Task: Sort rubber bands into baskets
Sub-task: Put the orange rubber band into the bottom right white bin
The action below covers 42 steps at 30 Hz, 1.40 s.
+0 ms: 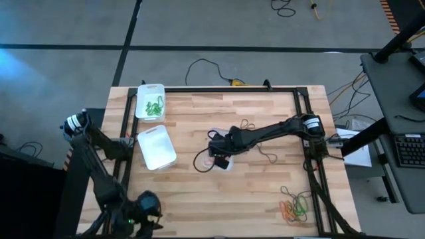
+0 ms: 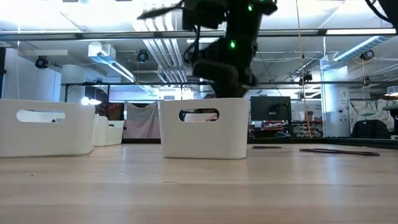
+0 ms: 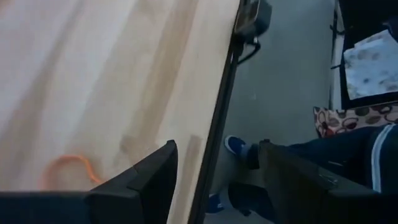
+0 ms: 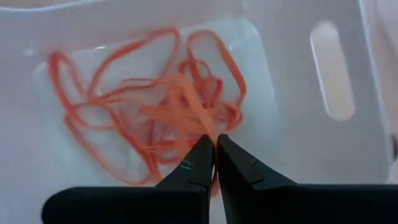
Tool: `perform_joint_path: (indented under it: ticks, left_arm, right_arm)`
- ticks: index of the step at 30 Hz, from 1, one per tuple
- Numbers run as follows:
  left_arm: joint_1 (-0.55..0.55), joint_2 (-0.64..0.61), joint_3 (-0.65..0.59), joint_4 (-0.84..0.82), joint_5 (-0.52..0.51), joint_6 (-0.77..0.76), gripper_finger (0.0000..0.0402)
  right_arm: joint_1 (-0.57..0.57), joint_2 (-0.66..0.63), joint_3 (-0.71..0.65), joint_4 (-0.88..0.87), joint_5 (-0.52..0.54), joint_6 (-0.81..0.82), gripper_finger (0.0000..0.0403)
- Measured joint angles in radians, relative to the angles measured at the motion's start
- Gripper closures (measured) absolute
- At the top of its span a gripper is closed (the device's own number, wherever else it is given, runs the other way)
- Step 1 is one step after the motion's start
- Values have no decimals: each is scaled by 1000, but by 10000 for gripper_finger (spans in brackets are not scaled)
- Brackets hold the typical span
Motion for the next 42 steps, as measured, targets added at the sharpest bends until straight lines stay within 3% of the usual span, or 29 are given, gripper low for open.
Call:
perform_joint_path:
  ticks: [5,9,15,19,27,32,37,42]
  left_arm:
    - [-22,88,4,-5,-6,-69,194]
    - [-22,103,4,-71,-8,-115,194]
    - [9,101,-7,-314,38,-282,195]
    - [66,116,-63,-327,116,-287,205]
    - [123,206,-71,-252,229,-221,240]
    - [122,256,-57,-260,252,-256,264]
    - [126,296,-43,-293,257,-289,303]
    - [139,309,-9,-333,241,-333,378]
  right_arm:
    - [-19,0,-48,31,-15,96,381]
    - [-26,-2,-22,31,-31,124,330]
    - [1,-4,136,-44,-41,106,234]
    - [48,-5,285,-103,-19,98,202]
    - [168,-6,564,-255,169,97,206]
    - [204,-8,674,-333,273,97,212]
    - [209,-8,746,-371,282,97,216]
    - [248,-8,781,-445,276,85,223]
